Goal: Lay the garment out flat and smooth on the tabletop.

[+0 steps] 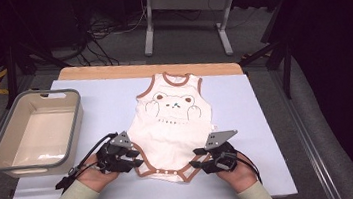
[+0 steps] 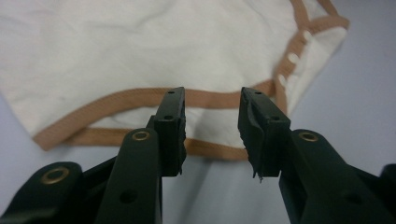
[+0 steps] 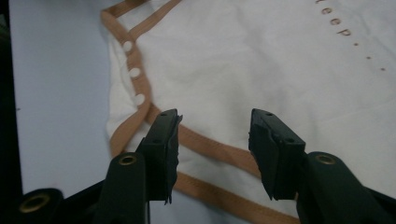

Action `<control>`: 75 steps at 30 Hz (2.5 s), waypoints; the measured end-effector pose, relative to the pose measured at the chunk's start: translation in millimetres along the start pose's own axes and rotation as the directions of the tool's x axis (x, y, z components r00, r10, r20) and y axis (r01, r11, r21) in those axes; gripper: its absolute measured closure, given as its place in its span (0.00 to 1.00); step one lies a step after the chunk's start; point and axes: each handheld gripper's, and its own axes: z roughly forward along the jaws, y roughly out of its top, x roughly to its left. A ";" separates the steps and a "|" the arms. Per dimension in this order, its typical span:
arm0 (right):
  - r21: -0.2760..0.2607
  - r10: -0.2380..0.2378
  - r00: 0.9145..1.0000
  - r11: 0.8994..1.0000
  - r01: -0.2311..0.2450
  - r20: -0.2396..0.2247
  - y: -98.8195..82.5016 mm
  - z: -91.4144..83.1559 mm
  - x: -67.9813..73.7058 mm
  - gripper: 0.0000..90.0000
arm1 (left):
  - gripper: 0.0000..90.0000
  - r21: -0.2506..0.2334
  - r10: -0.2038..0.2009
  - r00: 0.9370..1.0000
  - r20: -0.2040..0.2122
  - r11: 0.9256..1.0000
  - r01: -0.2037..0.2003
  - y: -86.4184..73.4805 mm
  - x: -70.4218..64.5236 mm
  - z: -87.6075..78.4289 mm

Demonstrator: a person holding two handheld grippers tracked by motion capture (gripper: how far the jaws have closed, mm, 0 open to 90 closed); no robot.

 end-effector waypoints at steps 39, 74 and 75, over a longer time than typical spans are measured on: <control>0.129 -0.110 0.933 0.978 0.163 -0.344 -16.4 -13.5 47.1 0.88 | 0.95 0.076 0.115 0.950 0.290 0.987 -0.143 -5.1 -54.0 10.2; 0.018 0.246 0.945 0.967 -0.256 0.216 -57.7 -45.3 -49.1 0.80 | 0.95 -0.009 -0.177 0.977 -0.118 0.984 0.177 -17.7 0.7 -2.6; 0.008 0.218 0.949 0.974 -0.226 0.226 -56.6 -46.6 -45.8 0.71 | 0.92 -0.026 -0.193 0.973 -0.126 0.981 0.191 -19.1 0.0 -4.8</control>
